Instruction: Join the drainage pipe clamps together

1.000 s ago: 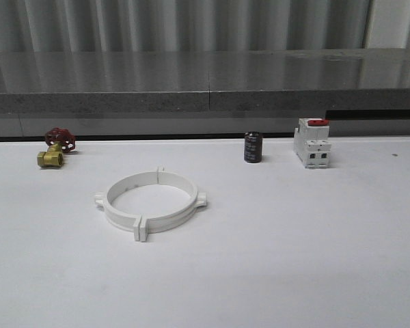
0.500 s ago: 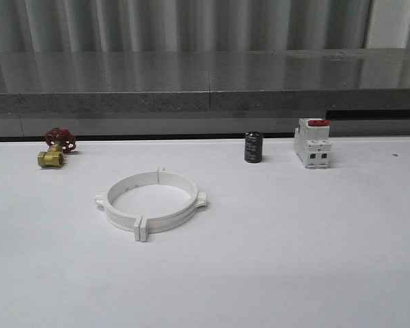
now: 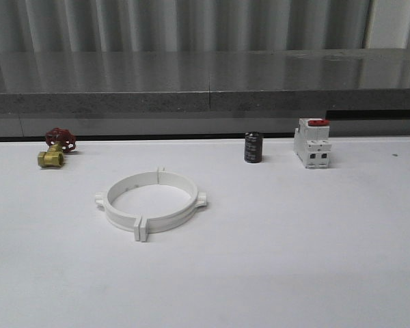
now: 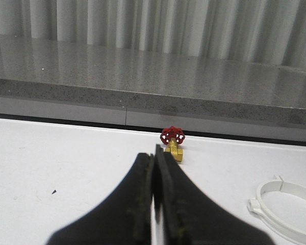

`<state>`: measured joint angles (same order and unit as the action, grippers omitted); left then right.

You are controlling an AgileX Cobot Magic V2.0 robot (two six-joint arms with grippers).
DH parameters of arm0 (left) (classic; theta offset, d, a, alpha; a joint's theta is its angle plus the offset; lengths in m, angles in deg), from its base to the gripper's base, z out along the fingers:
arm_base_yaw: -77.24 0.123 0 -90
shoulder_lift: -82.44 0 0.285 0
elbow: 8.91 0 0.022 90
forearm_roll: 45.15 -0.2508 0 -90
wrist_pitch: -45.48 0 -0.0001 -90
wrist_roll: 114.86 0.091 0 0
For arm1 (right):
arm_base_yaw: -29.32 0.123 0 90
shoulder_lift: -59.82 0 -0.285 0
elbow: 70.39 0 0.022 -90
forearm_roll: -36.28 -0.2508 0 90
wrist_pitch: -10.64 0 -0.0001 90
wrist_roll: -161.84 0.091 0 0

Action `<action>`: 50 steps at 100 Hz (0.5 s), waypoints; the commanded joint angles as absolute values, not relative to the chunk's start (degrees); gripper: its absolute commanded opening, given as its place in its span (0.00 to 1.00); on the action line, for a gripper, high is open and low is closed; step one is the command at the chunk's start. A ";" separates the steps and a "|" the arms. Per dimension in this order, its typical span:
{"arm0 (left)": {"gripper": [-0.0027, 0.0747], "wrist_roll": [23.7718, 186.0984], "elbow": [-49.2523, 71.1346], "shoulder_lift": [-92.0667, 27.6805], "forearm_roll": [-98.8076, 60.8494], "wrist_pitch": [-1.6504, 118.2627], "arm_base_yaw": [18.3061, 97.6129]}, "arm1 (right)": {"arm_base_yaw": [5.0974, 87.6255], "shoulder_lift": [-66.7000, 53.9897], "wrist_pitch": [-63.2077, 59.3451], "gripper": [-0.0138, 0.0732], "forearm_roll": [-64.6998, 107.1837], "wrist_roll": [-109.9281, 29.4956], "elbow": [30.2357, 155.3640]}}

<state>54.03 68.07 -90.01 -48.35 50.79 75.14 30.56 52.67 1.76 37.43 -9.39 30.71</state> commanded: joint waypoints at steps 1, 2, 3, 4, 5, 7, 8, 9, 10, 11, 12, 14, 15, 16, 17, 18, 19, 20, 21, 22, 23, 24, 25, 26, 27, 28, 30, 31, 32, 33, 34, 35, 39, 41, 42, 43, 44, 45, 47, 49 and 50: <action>0.01 53.52 70.78 -91.88 -47.76 46.72 75.14 | 30.26 53.54 6.62 0.08 37.28 -9.65 31.90; 0.01 53.52 70.78 -91.88 -47.76 46.72 75.14 | 30.26 53.54 6.62 0.08 37.28 -9.65 31.90; 0.01 53.52 70.78 -91.88 -47.76 46.72 75.14 | 30.26 53.54 6.62 0.08 37.28 -9.65 31.90; 0.01 53.52 70.78 -91.88 -47.76 46.82 75.14 | 30.26 53.54 6.62 0.08 37.28 -9.65 31.90; 0.01 53.52 70.78 -91.88 -47.76 46.83 75.14 | 30.26 53.54 6.62 0.08 37.28 -9.65 31.90; 0.01 53.52 70.78 -91.88 -47.76 46.83 75.14 | 30.26 53.54 6.62 0.08 37.28 -9.65 31.90; 0.01 53.52 70.78 -91.88 -47.76 46.83 75.14 | 30.26 53.54 6.62 0.08 37.28 -9.65 31.90; 0.01 53.52 70.78 -91.88 -47.57 46.83 75.14 | 30.26 53.54 6.62 0.08 37.28 -9.65 31.90; 0.01 53.52 70.78 -91.88 -47.51 46.83 75.14 | 30.26 53.54 6.62 0.08 37.28 -9.65 31.90; 0.01 53.52 70.78 -91.88 -47.48 46.83 75.14 | 30.26 53.54 6.62 0.08 37.28 -9.65 31.90; 0.01 53.52 70.78 -91.88 -47.25 46.83 75.14 | 30.26 53.54 6.62 0.08 37.28 -9.65 31.90; 0.01 53.52 70.78 -91.88 -47.12 46.83 75.14 | 30.26 53.54 6.62 0.08 37.28 -9.65 31.90; 0.01 53.52 70.78 -91.88 -47.14 46.83 75.14 | 30.26 53.54 6.62 0.08 37.28 -9.65 31.90; 0.01 53.52 70.78 -91.88 -47.14 46.83 75.14 | 30.26 53.54 6.62 0.08 37.28 -9.65 31.90; 0.01 53.52 70.78 -91.88 -47.14 46.83 75.14 | 30.26 53.54 6.62 0.08 37.28 -9.65 31.90; 0.01 53.52 70.78 -91.88 -47.14 46.83 75.14 | 30.26 53.54 6.62 0.08 37.28 -9.65 31.90; 0.01 53.52 70.78 -91.88 -47.14 46.83 75.14 | 30.26 53.54 6.62 0.08 37.28 -9.65 31.90; 0.01 53.52 70.78 -91.88 -47.14 46.83 75.14 | 30.26 53.54 6.62 0.08 37.28 -9.65 31.90; 0.01 53.52 70.78 -91.88 -47.14 46.83 75.14 | 30.26 53.54 6.62 0.08 37.28 -9.65 31.90; 0.01 53.52 70.78 -91.88 -47.14 46.83 75.14 | 30.26 53.54 6.62 0.08 37.28 -9.65 31.90; 0.01 53.52 70.78 -91.88 -47.14 46.83 75.14 | 30.26 53.54 6.62 0.08 37.28 -9.65 31.90; 0.01 53.52 70.78 -91.88 -47.14 46.83 75.14 | 30.26 53.54 6.62 0.08 37.28 -9.65 31.90; 0.01 53.52 70.78 -91.88 -47.14 46.83 75.14 | 30.26 53.54 6.62 0.08 37.28 -9.65 31.90; 0.01 53.52 70.78 -91.88 -47.14 46.83 75.14 | 30.26 53.54 6.62 0.08 37.28 -9.65 31.90; 0.01 53.52 70.78 -91.88 -47.14 46.83 75.14 | 30.26 53.54 6.62 0.08 37.28 -9.65 31.90; 0.01 53.52 70.78 -91.88 -47.14 46.83 75.14 | 30.26 53.54 6.62 0.08 37.28 -9.65 31.90; 0.01 53.52 70.78 -91.88 -47.14 46.83 75.14 | 30.26 53.54 6.62 0.08 37.28 -9.65 31.90; 0.01 53.52 70.78 -91.88 -47.14 46.83 75.14 | 30.26 53.54 6.62 0.08 37.28 -9.65 31.90; 0.01 53.52 70.78 -91.88 -47.14 46.83 75.14 | 30.26 53.54 6.62 0.08 37.28 -9.65 31.90; 0.01 53.52 70.78 -91.88 -47.14 46.83 75.14 | 30.26 53.54 6.62 0.08 37.28 -9.65 31.90; 0.01 53.52 70.78 -91.88 -47.14 46.83 75.14 | 30.26 53.54 6.62 0.08 37.28 -9.65 31.90; 0.01 53.52 70.78 -91.88 -47.14 46.83 75.14 | 30.26 53.54 6.62 0.08 37.28 -9.65 31.90; 0.01 53.52 70.78 -91.88 -47.14 46.83 75.14 | 30.26 53.54 6.62 0.08 37.28 -9.65 31.90; 0.01 53.52 70.78 -91.88 -47.14 46.83 75.14 | 30.26 53.54 6.62 0.08 37.28 -9.65 31.90; 0.01 53.52 70.78 -91.88 -47.14 46.83 75.14 | 30.26 53.54 6.62 0.08 37.28 -9.65 31.90; 0.01 53.52 70.78 -91.88 -47.14 46.83 75.14 | 30.26 53.54 6.62 0.08 37.28 -9.65 31.90; 0.01 53.52 70.78 -91.88 -47.14 46.83 75.14 | 30.26 53.54 6.62 0.08 37.28 -9.65 31.90; 0.01 53.52 70.78 -91.88 -47.14 46.83 75.14 | 30.26 53.54 6.62 0.08 37.28 -9.65 31.90; 0.01 53.52 70.78 -91.88 -47.14 46.83 75.14 | 30.26 53.54 6.62 0.08 37.28 -9.65 31.90; 0.01 53.52 70.78 -91.88 -47.14 46.83 75.14 | 30.26 53.54 6.62 0.08 37.28 -9.65 31.90; 0.01 53.52 70.78 -91.88 -47.14 46.83 75.14 | 30.26 53.54 6.62 0.08 37.28 -9.65 31.90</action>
<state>54.03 68.07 -90.01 -47.68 50.93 75.14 30.56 52.67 1.76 37.43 -9.39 30.71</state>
